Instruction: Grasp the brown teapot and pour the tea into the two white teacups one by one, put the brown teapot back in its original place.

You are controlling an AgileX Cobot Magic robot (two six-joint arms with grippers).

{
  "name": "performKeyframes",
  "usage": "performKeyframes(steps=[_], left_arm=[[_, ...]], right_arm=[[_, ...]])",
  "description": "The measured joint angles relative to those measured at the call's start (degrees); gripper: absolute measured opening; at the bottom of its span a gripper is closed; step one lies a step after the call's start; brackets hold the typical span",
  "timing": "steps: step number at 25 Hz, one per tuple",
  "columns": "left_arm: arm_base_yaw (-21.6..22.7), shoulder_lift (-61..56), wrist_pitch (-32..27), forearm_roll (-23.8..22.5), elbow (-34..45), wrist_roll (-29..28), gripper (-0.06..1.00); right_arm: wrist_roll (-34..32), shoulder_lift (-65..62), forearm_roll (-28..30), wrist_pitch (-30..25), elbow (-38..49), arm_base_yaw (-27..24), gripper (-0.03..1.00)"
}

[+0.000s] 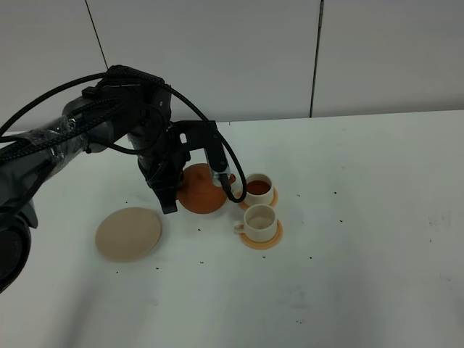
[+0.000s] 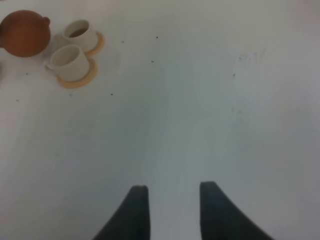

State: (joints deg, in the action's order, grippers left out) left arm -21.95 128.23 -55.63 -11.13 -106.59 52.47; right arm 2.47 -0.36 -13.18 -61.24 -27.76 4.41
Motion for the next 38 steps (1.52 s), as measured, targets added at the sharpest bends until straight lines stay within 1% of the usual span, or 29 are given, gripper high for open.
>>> performKeyframes(steps=[4, 7, 12, 19, 24, 34, 38], left_arm=[[-1.78, -1.78, -0.63, -2.63, 0.00, 0.00, 0.17], [-3.95, -2.99, -1.16, -4.25, 0.00, 0.00, 0.17], [-6.75, -3.27, -3.62, -7.03, 0.00, -0.05, 0.17], [-7.78, -3.27, -9.43, -9.72, 0.00, -0.10, 0.17], [-9.55, -3.32, -11.92, -11.22, 0.00, -0.04, 0.17], [-10.38, -3.32, -12.29, -12.57, 0.00, -0.06, 0.17], [-10.50, -3.32, -12.29, -14.00, 0.00, -0.06, 0.17]], right_arm=[[0.00, 0.00, 0.00, 0.00, 0.00, 0.00, 0.24], [0.00, 0.00, 0.00, 0.00, 0.00, 0.00, 0.24], [0.00, 0.00, 0.00, 0.00, 0.00, 0.00, 0.24], [0.00, 0.00, 0.00, 0.00, 0.00, 0.00, 0.24], [0.00, 0.00, 0.00, 0.00, 0.00, 0.00, 0.24], [0.00, 0.00, 0.00, 0.00, 0.00, 0.00, 0.24], [0.00, 0.00, 0.00, 0.00, 0.00, 0.00, 0.24]])
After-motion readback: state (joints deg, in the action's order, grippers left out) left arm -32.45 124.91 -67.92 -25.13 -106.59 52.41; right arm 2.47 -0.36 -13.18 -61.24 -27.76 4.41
